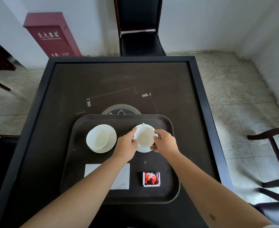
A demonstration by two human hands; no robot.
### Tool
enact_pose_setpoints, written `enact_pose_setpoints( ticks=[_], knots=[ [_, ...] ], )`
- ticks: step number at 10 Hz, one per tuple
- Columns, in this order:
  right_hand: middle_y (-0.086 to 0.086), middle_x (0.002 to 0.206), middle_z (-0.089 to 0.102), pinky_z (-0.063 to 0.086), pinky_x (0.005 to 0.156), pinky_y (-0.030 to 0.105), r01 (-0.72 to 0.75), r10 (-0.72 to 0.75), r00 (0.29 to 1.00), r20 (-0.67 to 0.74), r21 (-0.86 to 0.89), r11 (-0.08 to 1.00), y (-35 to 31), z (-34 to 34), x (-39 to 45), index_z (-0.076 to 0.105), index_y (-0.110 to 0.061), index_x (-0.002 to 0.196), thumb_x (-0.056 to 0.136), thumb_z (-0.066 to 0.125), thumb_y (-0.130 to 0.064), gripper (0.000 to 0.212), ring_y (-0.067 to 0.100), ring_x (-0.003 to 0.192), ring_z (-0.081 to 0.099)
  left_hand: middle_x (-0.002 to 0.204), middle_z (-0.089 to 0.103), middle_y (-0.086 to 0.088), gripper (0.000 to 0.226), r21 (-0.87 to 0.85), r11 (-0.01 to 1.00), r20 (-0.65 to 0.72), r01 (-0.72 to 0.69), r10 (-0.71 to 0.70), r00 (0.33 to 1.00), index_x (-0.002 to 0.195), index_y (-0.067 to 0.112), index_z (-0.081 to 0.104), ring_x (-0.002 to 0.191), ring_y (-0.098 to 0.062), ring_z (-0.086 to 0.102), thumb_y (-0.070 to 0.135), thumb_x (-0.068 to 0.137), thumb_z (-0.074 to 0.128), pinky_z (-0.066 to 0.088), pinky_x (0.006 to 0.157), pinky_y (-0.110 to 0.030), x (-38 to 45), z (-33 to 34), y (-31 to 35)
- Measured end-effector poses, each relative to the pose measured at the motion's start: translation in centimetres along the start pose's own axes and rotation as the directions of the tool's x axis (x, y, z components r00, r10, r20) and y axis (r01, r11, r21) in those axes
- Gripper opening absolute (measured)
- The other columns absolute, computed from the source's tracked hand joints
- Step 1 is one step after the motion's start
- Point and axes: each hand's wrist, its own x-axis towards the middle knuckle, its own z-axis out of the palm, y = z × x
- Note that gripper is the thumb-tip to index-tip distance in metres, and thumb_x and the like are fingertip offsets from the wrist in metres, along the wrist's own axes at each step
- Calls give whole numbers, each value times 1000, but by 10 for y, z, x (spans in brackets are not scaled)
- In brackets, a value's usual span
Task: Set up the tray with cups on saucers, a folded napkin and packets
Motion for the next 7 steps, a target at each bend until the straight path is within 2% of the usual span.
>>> enact_pose_setpoints(
  ticks=[1, 2, 4, 5, 6, 7],
  knots=[
    [2, 83, 70, 59, 57, 24, 5, -4, 1000, -18, 3, 1000, 3, 2, 0, 57, -23, 122, 98, 51, -15, 26, 9, 59, 70, 142, 52, -2, 53, -11, 1000, 18, 10, -10, 1000, 149, 28, 36, 126, -22, 50, 13, 99, 49, 35, 98, -23, 0, 2, -3],
    [1, 89, 70, 55, 53, 19, 8, -8, 999, -42, 3, 1000, 6, 4, -1, 58, -23, 124, 98, 52, -17, 28, 9, 59, 70, 144, 50, -3, 53, -32, 999, 26, 22, -21, 999, 150, 28, 33, 128, -23, 48, 15, 100, 48, 35, 104, -29, -1, 4, -4],
    [3, 97, 69, 57, 56, 20, -13, 14, 999, -47, 28, 1000, 7, 5, -3, 58, -25, 128, 97, 57, -19, 32, 13, 64, 70, 148, 46, -1, 53, -98, 995, 26, 33, -30, 999, 150, 29, 31, 134, -21, 43, 17, 101, 48, 30, 106, -28, -4, 8, -7],
    [3, 96, 70, 58, 58, 22, -12, 14, 999, -40, 47, 999, 8, 4, -3, 58, -24, 129, 97, 57, -19, 32, 15, 67, 70, 148, 45, -1, 52, -116, 992, 37, 39, -35, 999, 150, 29, 32, 134, -21, 42, 17, 101, 46, 27, 100, -21, -2, 10, -9],
    [3, 93, 70, 58, 59, 22, -20, 22, 999, -24, 67, 998, 5, 3, -8, 59, -23, 128, 98, 56, -19, 31, 15, 67, 71, 148, 45, 0, 53, -113, 993, 53, 38, -32, 998, 150, 32, 31, 131, -18, 44, 17, 101, 46, 28, 97, -20, -4, 6, -8],
    [4, 93, 69, 56, 54, 21, -51, 54, 998, -22, 106, 993, 1, -1, -11, 58, -22, 128, 99, 53, -24, 30, 15, 69, 70, 148, 43, 2, 63, -102, 994, -1, 26, -26, 1000, 153, 33, 17, 110, -8, 50, 24, 100, 50, 33, 91, -23, -3, 6, -2]
  ],
)
